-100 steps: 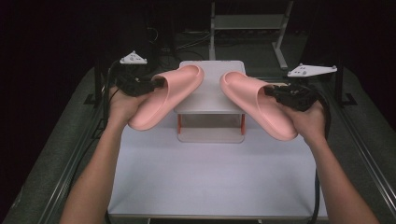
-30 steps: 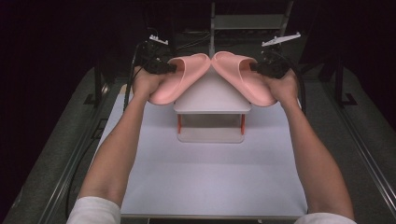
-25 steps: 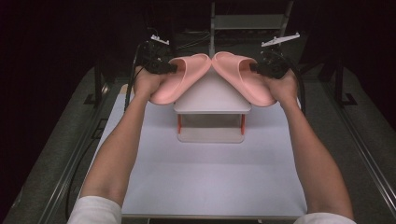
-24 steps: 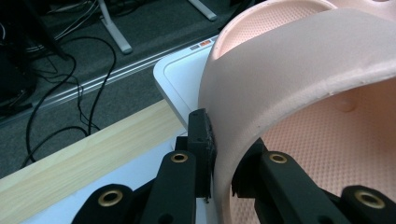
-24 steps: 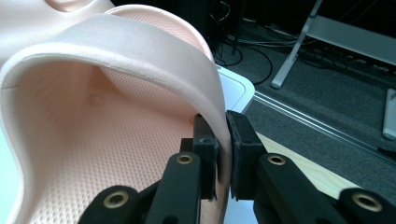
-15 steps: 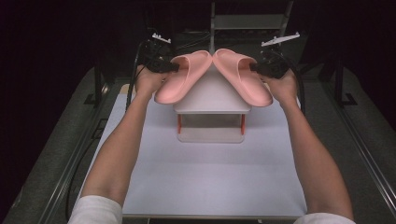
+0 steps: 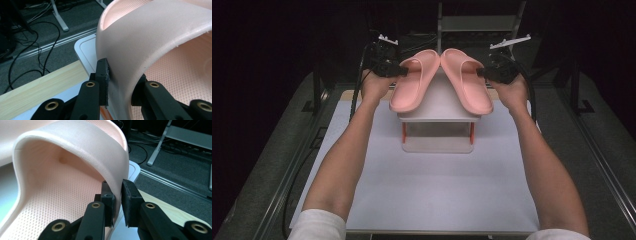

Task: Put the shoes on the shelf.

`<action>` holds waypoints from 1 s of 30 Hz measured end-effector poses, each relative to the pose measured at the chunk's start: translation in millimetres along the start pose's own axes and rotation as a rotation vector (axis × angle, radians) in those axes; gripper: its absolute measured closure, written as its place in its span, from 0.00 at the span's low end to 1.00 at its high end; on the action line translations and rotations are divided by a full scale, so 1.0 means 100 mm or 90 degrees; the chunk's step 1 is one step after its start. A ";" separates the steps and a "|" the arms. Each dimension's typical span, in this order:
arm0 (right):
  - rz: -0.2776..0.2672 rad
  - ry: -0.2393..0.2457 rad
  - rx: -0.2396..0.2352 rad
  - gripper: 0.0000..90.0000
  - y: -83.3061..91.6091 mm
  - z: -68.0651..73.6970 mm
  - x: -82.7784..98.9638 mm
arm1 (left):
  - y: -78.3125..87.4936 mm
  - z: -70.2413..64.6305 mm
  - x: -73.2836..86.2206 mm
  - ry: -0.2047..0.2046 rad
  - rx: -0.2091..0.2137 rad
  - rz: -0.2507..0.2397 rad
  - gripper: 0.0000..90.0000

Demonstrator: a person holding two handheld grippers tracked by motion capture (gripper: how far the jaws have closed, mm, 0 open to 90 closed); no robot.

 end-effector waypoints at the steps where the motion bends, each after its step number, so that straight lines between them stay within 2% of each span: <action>1: 0.000 0.000 0.000 0.88 0.00 0.00 0.00 | 0.00 0.00 0.00 0.000 0.000 0.000 0.82; 14: 0.012 -0.017 -0.002 0.86 -0.06 0.04 0.02 | -0.06 -0.06 0.01 0.017 0.002 0.003 0.77; 21: 0.009 -0.025 -0.005 0.84 -0.08 0.07 0.01 | -0.09 -0.08 0.02 0.016 0.003 0.011 0.75; 30: 0.009 -0.023 0.001 0.80 -0.09 0.12 0.01 | -0.18 -0.12 0.07 0.001 -0.007 0.029 0.74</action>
Point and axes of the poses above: each handheld gripper's, and its own axes: y roughly backward along the jaws, x roughly out of its underside, z roughly to its left, the point moved 6 cm from there along -y, roughly forward along the jaws, and after that the axes turned 3 degrees about -x, right-handed, at the moved point
